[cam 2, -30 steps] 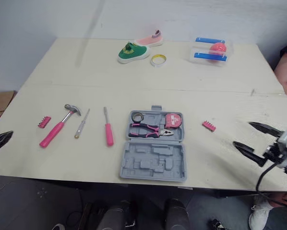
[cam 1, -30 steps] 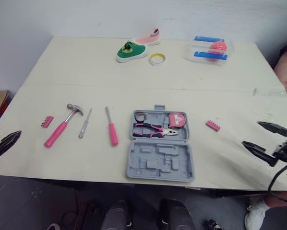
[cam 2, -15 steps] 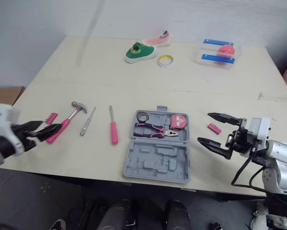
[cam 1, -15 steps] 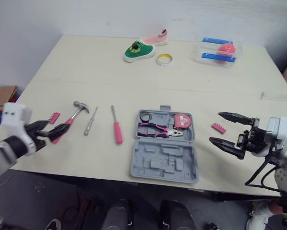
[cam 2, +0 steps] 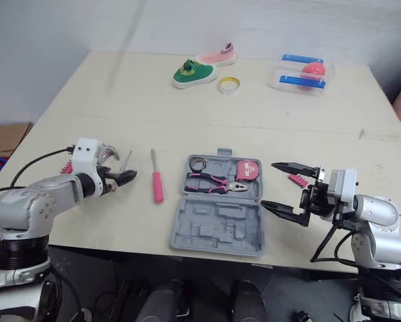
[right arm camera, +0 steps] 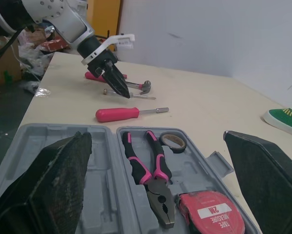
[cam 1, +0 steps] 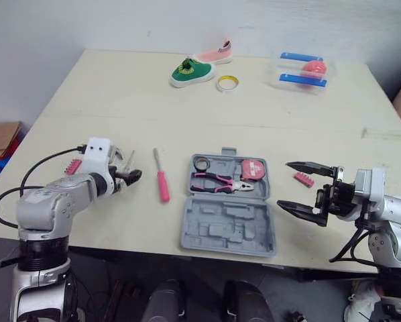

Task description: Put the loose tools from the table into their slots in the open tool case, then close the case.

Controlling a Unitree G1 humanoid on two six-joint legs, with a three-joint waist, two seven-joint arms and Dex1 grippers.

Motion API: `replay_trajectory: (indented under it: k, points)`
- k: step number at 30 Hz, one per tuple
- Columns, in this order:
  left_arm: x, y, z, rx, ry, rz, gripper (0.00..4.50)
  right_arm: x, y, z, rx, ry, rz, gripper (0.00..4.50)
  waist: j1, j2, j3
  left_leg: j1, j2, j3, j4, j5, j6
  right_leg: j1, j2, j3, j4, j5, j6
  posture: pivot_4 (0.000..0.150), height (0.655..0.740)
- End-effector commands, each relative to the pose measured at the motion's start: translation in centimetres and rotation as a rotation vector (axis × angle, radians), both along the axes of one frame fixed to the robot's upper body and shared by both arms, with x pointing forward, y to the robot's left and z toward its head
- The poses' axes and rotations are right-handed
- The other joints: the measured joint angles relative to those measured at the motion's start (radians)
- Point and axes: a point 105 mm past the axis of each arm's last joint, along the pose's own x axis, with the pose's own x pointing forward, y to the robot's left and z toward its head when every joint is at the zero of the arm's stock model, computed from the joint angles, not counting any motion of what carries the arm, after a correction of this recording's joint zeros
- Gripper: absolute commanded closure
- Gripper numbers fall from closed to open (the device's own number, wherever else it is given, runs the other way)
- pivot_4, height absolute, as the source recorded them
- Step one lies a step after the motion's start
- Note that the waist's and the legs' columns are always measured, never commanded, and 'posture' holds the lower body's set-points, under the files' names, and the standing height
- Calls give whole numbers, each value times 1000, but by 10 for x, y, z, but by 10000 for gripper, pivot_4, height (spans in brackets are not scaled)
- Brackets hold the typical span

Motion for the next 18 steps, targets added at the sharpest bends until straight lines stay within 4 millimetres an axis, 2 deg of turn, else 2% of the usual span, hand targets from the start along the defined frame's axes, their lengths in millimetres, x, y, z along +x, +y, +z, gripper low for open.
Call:
replay_trajectory:
  k: [1, 4, 5, 7, 14, 15, 18]
  points:
    - [1, 10, 6, 26, -15, 18, 574, -2, 2, 15, 5, -58, -2, 0, 0, 0, 0, 1, 0, 1, 0, 0, 0, 0, 0, 1, 0, 0, 0, 1500, 7400]
    - [1, 2, -8, -7, 22, -32, 574, -3, 3, 14, -6, -56, -6, 0, 3, 0, 0, 1, 0, 2, 1, -1, 0, 0, -1, 2, 0, 0, 0, 1500, 7400]
    - [2, 1, -12, -4, 30, -39, 2994, -4, 3, 13, -8, -53, -6, 0, 4, 0, 0, 1, 0, 2, 1, -2, -1, 0, -1, 3, 0, 0, 0, 1500, 7400]
    - [3, -2, -18, -24, 41, -42, 8535, -5, 4, 13, -5, -48, -6, 0, 7, 0, 0, 2, 0, 3, 1, -3, -3, 0, -1, 4, 0, 0, 0, 1500, 7400]
    - [2, -12, -28, -69, 71, -83, 41607, -5, 6, 10, 5, -33, -14, 0, 10, 0, 0, 2, -1, 3, 2, -5, -2, 0, -3, 4, 0, 0, 0, 1500, 7400]
    - [2, -11, -29, -71, 70, -85, 44706, -4, 7, 10, 5, -33, -12, 0, 10, 1, 0, 2, -1, 3, 2, -5, -2, 1, -3, 4, 0, 0, 0, 1500, 7400]
    - [3, -10, -21, -78, 17, -103, 44706, -4, 9, 10, 6, -35, -11, 0, 10, 1, -1, 3, -1, 3, 2, -5, -2, 1, -3, 4, 0, 0, 0, 1500, 7400]
